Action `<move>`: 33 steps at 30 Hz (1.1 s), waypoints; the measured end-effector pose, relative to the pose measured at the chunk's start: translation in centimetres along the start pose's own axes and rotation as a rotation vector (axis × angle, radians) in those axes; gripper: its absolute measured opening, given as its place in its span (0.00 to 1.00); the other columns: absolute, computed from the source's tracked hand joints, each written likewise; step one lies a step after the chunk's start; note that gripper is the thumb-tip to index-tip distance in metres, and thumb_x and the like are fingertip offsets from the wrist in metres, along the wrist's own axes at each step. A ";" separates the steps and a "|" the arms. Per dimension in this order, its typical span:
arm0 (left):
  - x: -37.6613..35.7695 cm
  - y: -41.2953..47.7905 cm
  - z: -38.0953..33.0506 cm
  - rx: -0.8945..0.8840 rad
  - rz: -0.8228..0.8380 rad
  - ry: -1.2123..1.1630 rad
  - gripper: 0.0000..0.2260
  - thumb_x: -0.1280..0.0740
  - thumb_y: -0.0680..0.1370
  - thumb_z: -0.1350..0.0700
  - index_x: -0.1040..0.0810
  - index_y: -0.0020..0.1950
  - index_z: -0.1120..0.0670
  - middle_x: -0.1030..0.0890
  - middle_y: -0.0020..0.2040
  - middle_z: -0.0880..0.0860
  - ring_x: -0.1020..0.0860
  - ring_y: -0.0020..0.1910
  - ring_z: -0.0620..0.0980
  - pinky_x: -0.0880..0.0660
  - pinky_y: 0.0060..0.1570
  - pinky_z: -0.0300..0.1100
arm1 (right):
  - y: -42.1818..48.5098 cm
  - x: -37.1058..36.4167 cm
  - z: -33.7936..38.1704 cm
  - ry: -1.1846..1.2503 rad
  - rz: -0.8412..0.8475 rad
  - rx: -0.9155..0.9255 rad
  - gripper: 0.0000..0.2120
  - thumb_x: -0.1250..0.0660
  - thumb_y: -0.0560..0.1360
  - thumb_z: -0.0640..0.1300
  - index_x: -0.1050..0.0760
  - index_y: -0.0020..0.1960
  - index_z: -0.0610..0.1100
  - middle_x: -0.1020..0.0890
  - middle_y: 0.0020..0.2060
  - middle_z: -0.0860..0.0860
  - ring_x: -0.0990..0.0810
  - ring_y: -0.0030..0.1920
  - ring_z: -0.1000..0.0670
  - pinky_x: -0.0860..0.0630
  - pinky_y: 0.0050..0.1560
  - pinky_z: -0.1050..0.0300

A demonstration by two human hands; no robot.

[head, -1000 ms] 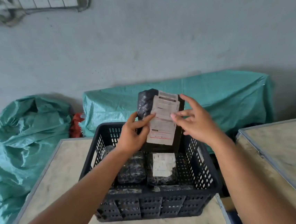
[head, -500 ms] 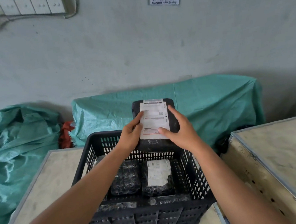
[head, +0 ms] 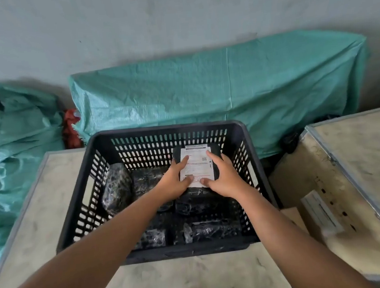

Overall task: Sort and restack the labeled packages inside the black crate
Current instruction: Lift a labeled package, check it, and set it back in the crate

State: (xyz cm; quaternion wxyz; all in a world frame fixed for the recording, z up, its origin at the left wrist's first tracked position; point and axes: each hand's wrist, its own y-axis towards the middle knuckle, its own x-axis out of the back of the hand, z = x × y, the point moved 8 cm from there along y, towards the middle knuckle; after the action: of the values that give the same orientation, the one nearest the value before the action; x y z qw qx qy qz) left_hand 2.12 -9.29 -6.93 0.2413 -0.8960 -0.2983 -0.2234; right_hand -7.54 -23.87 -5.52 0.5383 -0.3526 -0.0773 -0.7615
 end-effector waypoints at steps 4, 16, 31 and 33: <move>-1.7 1.2 1.6 0.025 0.035 0.034 0.35 0.31 0.80 0.53 0.45 0.83 0.47 0.53 0.83 0.55 0.43 0.80 0.55 0.38 0.68 0.38 | 1.2 -1.7 -1.8 -0.077 0.048 -0.074 0.50 0.21 0.72 0.49 0.49 0.83 0.58 0.55 0.83 0.43 0.48 0.82 0.41 0.42 0.77 0.48; -4.8 1.7 3.6 -0.073 0.115 0.319 0.41 0.28 0.78 0.58 0.52 0.83 0.56 0.68 0.81 0.58 0.48 0.81 0.61 0.41 0.74 0.42 | 2.2 -3.8 -4.2 -0.223 0.174 -0.078 0.57 0.18 0.69 0.45 0.54 0.84 0.51 0.61 0.82 0.38 0.50 0.82 0.39 0.46 0.78 0.48; -4.1 1.7 3.2 0.017 0.155 0.384 0.42 0.31 0.80 0.61 0.57 0.82 0.60 0.64 0.82 0.56 0.42 0.79 0.58 0.40 0.75 0.45 | 2.5 -4.3 -5.3 -0.224 0.197 -0.130 0.55 0.19 0.70 0.47 0.53 0.84 0.48 0.62 0.82 0.43 0.51 0.82 0.42 0.46 0.79 0.49; -3.7 1.4 2.8 0.025 0.156 0.393 0.41 0.29 0.79 0.60 0.54 0.83 0.59 0.61 0.83 0.56 0.42 0.79 0.57 0.41 0.75 0.45 | 2.2 -4.0 -4.7 -0.206 0.188 -0.129 0.54 0.19 0.70 0.45 0.50 0.84 0.48 0.60 0.82 0.42 0.50 0.82 0.42 0.46 0.78 0.51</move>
State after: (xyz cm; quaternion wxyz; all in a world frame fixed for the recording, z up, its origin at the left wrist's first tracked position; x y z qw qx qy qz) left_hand 1.07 -10.32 -11.58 0.3224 -0.8525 -0.1782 -0.3709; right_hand -7.06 -24.06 -12.11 0.5727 -0.4683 -0.0498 -0.6710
